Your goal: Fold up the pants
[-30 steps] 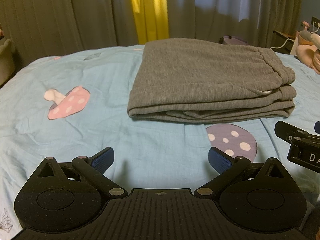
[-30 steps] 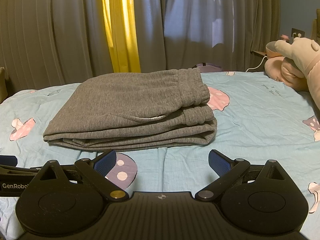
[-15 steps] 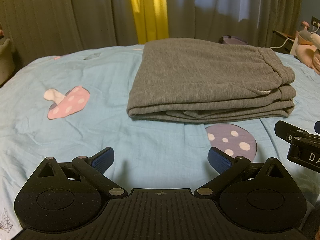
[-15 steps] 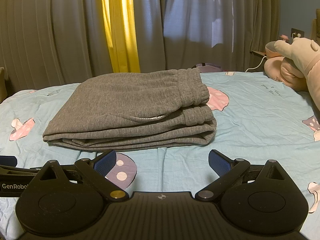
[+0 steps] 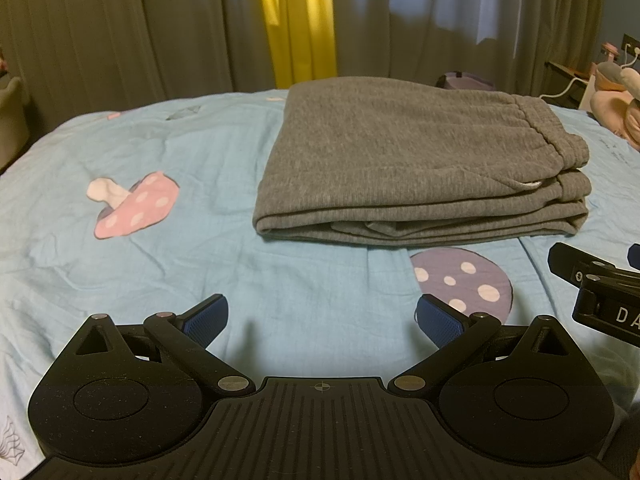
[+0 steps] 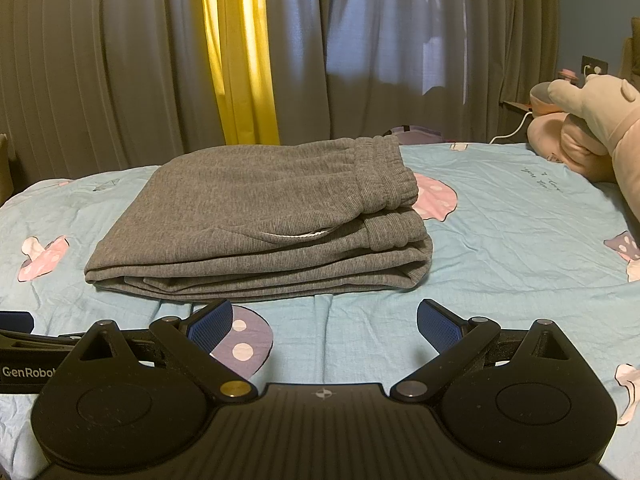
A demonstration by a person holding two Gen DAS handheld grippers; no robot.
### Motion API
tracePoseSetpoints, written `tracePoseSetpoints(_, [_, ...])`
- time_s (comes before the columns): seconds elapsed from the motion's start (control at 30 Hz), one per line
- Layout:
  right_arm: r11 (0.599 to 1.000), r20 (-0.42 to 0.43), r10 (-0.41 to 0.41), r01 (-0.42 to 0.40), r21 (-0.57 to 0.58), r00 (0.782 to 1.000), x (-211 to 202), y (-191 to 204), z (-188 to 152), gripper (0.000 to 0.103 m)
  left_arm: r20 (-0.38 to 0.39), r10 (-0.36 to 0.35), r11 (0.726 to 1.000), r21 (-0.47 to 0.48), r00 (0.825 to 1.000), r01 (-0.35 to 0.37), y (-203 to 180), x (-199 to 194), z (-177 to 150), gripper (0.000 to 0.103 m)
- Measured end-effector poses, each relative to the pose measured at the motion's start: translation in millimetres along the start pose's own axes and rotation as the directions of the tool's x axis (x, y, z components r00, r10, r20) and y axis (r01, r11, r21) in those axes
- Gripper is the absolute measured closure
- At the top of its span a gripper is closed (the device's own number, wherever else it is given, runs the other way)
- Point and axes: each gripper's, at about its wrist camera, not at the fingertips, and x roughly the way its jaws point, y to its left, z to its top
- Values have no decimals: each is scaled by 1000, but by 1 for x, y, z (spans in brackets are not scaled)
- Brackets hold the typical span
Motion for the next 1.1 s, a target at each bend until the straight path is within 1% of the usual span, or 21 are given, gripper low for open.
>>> tracePoseSetpoints(1.1, [1000, -7, -5, 5, -1, 1000, 0, 1, -2, 4, 1, -4, 1000, -5, 1000, 4, 0, 0, 0, 0])
